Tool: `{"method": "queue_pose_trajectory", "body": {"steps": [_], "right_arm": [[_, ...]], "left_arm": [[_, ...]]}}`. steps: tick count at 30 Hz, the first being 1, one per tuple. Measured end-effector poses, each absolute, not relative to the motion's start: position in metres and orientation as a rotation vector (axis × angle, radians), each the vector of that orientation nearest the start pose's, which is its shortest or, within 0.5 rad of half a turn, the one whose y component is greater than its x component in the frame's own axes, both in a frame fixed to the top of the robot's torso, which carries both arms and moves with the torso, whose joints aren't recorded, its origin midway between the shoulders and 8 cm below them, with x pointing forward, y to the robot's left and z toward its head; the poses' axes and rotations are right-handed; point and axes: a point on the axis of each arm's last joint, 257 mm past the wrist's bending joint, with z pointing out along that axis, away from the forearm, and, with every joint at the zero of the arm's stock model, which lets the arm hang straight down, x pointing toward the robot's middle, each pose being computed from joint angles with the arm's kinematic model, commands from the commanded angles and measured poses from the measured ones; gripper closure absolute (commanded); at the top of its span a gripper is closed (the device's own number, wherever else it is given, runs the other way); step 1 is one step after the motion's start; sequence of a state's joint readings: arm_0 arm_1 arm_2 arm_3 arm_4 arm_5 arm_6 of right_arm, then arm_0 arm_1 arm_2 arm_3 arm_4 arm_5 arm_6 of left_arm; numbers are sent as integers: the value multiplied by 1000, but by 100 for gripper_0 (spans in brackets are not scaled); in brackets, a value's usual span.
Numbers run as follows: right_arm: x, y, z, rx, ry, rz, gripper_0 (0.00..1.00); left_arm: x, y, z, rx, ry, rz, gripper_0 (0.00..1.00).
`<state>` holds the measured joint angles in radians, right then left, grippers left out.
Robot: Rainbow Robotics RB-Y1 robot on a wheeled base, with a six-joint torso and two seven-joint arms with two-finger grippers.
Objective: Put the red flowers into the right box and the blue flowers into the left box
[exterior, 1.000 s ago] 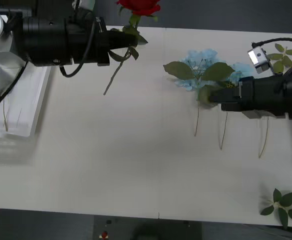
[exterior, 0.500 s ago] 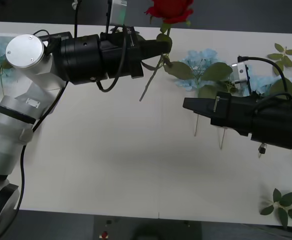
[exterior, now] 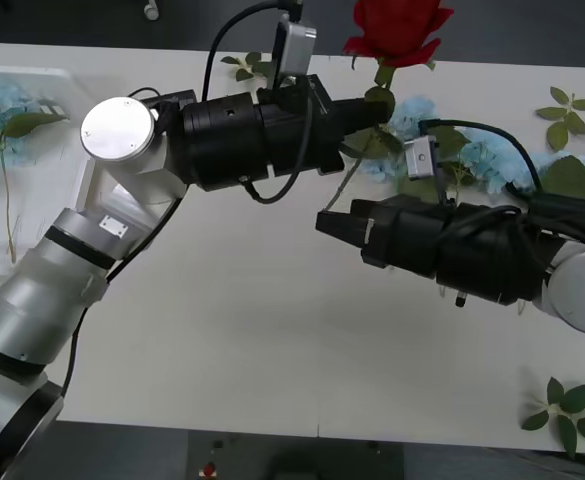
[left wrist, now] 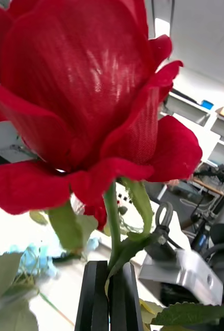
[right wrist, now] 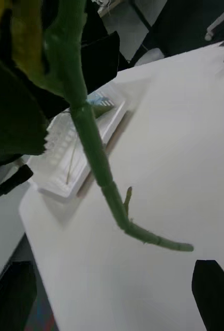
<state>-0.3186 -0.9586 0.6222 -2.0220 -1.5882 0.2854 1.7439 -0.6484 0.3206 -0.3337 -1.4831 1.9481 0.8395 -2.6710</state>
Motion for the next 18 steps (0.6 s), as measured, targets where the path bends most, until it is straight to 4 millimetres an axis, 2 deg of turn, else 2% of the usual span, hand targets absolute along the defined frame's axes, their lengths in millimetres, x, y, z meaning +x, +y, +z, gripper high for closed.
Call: {"method": "queue_pose_trajectory", "body": {"steps": [5,10,14,18], "right_arm": [[449,-57,-130,-540,1771,905,12],[457,-64,-128,-563,1733,840,12],[457,-57,-128,-549,1726,861,12],[454,-38,-120,-510,1707,938,12]], "left_arm": [[460,-96,-14,932,1240,-1180,100],[460,-96,-14,932,1241,-1180,100],[460,-96,-14,932,1241,-1180,100],[460,-96,-14,932,1241,-1180,100]]}}
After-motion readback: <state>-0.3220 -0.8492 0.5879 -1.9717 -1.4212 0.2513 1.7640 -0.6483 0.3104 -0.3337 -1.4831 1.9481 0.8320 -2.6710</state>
